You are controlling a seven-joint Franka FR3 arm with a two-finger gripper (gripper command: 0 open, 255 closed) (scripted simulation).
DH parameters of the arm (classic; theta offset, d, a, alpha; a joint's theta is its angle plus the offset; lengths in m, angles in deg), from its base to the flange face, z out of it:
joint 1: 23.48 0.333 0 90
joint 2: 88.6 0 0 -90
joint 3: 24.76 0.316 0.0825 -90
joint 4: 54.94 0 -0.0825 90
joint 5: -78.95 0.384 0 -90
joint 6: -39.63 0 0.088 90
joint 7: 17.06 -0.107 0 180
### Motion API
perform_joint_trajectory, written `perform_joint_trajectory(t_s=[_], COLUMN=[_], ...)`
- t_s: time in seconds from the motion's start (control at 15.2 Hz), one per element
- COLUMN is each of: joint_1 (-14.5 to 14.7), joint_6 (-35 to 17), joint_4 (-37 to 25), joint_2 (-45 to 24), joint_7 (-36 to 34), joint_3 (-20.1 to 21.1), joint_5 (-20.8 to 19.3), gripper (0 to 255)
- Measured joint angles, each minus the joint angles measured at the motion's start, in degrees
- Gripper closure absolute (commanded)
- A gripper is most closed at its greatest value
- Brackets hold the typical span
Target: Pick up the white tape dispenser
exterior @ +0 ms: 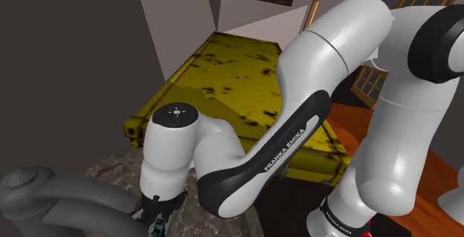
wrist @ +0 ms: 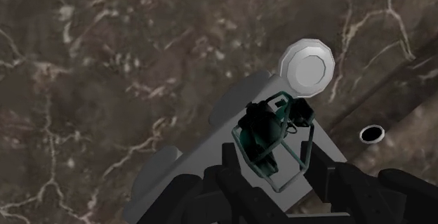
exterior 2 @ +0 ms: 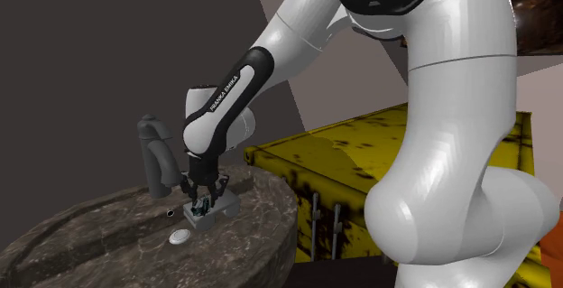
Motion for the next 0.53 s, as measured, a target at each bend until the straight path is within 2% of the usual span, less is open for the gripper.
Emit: perform_joint_trajectory(t_s=[0.2, 0.53], joint_1=[-0.29, -1.77], joint_6=[0.40, 3.29], joint_4=[-0.08, -0.87], joint_2=[0.38, 3.43], joint_7=[0.53, 3.53], joint_3=[0.29, 2.03], joint_5=[0.63, 4.75], gripper=[255, 255])
